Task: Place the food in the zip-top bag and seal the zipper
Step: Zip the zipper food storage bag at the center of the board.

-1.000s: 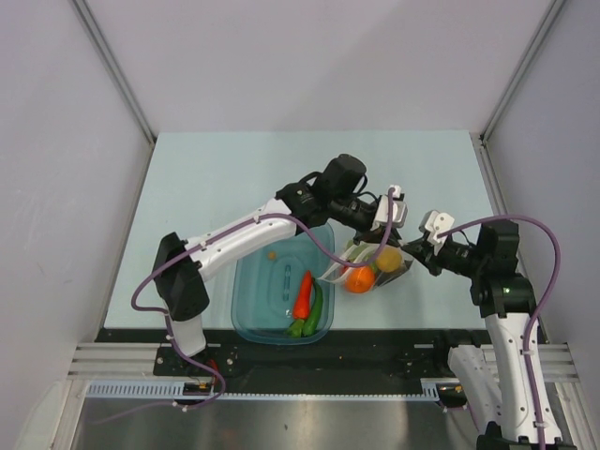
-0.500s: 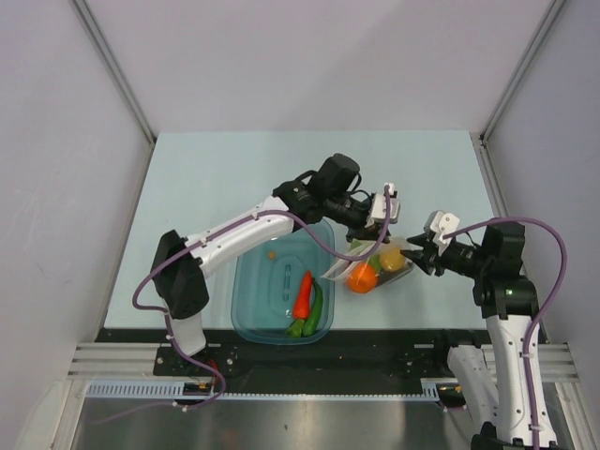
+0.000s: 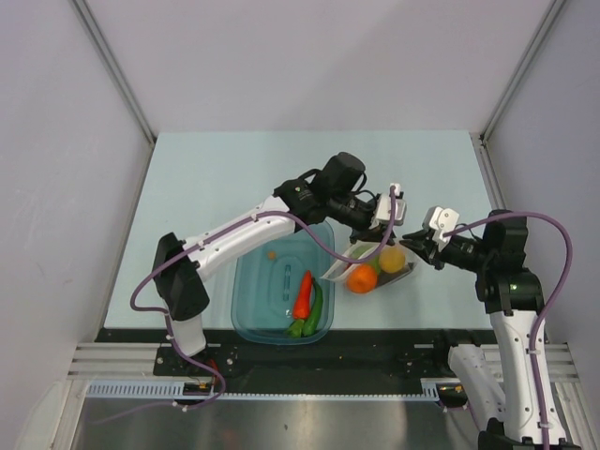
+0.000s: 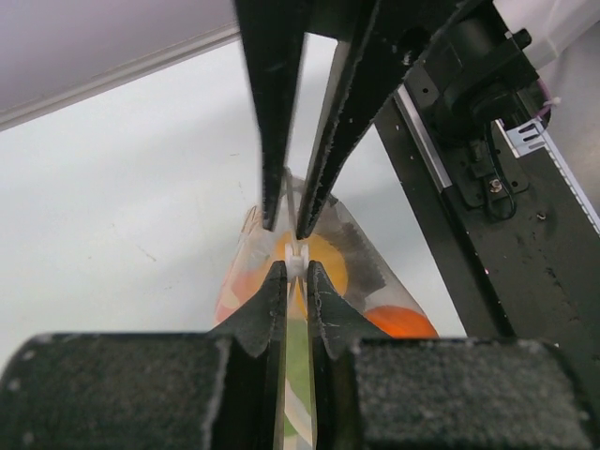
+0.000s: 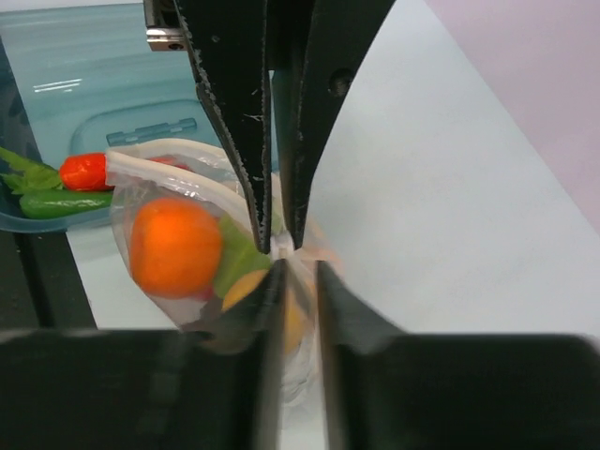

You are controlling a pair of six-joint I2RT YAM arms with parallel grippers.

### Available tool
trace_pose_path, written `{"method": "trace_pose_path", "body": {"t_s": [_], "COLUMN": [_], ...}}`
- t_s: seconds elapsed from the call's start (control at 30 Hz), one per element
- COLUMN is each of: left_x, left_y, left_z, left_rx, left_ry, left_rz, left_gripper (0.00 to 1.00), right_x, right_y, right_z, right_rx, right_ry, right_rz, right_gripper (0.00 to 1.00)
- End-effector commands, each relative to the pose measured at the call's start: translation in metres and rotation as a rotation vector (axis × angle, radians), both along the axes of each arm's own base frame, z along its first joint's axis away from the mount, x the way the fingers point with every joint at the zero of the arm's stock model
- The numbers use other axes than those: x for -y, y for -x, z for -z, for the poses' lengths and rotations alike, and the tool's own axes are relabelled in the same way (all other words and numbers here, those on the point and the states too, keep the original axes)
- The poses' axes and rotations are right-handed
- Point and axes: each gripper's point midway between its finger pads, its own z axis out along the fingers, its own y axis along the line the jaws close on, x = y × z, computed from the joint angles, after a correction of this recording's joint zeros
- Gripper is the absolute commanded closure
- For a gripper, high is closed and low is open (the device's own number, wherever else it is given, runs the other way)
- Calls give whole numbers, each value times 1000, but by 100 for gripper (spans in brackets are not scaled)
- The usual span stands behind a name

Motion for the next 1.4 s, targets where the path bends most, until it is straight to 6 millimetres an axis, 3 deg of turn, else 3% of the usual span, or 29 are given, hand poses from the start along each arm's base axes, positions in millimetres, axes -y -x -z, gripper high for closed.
{"method": "trace_pose_path", "body": {"t_s": [0.0, 0.03, 0.27, 0.4, 0.57, 0.77, 1.1, 1.37], "left_x": [4, 4, -3, -13, -27, -55, -114, -140], "left_y": [4, 2, -3, -6, -7, -18, -49, -62], "left_z": [-27, -26, -4, 16, 28, 44, 45, 54], "left_rx": [18, 19, -13, -39, -61, -76, -89, -64], "left_ry": [52, 47, -33, -89, -126, -188, -252, -304], "left_rz": [7, -4, -66, -109, -133, -187, -286, -325], "left_gripper": [100, 100, 100, 98, 96, 96, 95, 96], "right_x": [1, 2, 13, 19, 32, 48, 69, 80], "right_y": [-7, -7, -19, -21, -22, -22, -22, -25], "right_z": [-14, -12, -19, -22, -25, -22, -16, -18], "right_rx": [68, 68, 112, 120, 141, 140, 136, 165], "right_ry": [25, 31, 43, 28, 19, 17, 20, 28], "right_rz": [7, 13, 106, 150, 230, 323, 437, 485], "right_gripper": [91, 100, 100, 100, 100, 100, 100, 100]}}
